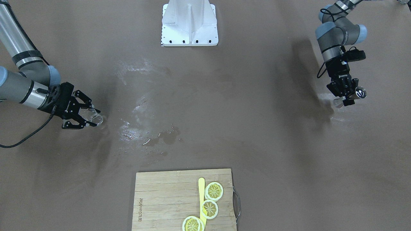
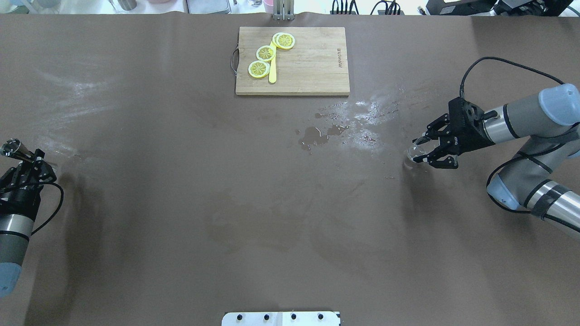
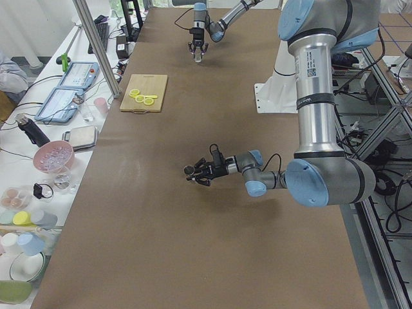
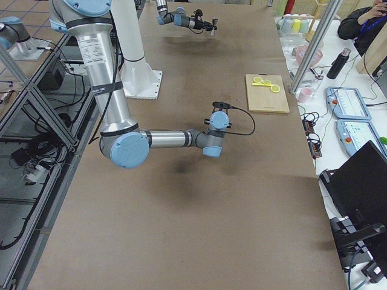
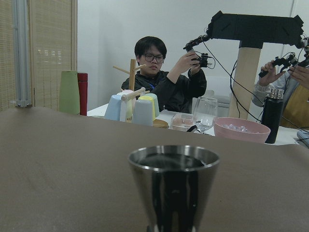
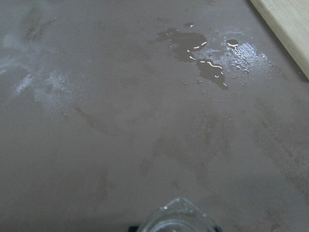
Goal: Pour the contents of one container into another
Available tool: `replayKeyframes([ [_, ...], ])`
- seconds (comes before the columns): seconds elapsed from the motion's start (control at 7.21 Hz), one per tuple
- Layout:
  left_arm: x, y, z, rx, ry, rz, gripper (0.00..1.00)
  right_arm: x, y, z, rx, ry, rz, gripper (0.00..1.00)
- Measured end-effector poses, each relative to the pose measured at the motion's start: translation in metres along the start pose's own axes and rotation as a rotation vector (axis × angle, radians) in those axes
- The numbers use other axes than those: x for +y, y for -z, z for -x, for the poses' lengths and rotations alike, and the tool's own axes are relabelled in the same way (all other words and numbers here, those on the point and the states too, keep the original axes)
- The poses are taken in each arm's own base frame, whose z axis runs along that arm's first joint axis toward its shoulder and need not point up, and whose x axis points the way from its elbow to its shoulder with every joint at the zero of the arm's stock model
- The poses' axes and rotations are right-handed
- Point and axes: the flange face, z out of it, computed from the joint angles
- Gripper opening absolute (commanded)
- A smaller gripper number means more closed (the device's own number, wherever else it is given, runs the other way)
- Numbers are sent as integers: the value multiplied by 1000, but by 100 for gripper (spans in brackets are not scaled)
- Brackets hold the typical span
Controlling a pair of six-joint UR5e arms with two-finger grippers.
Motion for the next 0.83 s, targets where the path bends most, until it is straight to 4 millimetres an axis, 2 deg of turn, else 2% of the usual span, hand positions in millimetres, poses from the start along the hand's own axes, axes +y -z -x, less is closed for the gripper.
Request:
replayKeyframes([
  [0.28,9,4,-8,-1,-30,10,26,1,-5,1,-3,-1,4,78],
  [0.42,12,5,-9,-6,-49,13,36,2,-6,1,-4,-3,6,81],
  [0.55,14,5,-11,-7,-57,15,53,2,-7,2,-5,-2,7,81],
  [0.69,15,6,-12,-7,-59,16,85,2,-9,2,-4,-1,8,81],
  [0.83,16,6,-13,-6,-60,16,95,2,-10,2,-2,-1,8,82],
])
